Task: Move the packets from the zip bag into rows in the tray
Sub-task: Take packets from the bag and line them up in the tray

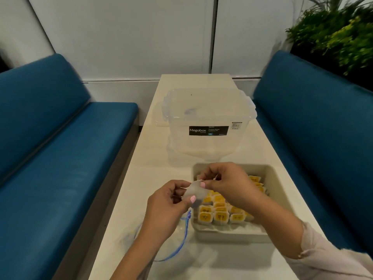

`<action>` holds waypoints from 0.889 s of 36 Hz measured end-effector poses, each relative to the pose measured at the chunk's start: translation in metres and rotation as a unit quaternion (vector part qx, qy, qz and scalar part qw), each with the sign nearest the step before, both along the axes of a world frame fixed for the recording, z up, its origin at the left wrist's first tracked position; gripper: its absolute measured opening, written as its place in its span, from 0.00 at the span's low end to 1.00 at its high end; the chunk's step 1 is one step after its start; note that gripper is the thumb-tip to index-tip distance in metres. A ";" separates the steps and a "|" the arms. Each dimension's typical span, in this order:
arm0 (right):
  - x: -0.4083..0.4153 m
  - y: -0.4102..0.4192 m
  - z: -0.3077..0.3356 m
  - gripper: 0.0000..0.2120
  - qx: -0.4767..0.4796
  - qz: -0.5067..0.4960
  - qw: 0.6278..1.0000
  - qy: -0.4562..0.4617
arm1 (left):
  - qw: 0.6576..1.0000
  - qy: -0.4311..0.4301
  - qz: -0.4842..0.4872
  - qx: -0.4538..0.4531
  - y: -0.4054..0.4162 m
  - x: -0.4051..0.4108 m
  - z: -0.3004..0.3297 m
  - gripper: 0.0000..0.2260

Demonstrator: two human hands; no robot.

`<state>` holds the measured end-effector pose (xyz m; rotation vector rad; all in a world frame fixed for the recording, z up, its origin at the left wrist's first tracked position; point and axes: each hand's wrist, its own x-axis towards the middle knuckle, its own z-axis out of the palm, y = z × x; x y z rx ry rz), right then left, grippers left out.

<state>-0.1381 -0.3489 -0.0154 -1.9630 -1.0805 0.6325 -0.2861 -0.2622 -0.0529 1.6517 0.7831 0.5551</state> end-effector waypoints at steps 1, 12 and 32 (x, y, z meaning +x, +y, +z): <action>0.005 -0.005 0.002 0.06 -0.005 -0.005 1.000 -0.008 | 1.000 0.000 -0.007 0.005 -0.004 0.005 0.000 0.12; 0.051 -0.067 0.013 0.05 -0.108 -0.052 0.985 -0.122 | 0.977 0.108 -0.061 0.171 -0.028 0.028 -0.019 0.20; 0.063 -0.094 -0.058 0.03 -0.291 -0.026 0.929 -0.226 | 0.968 0.153 -0.040 0.194 -0.045 0.035 -0.036 0.19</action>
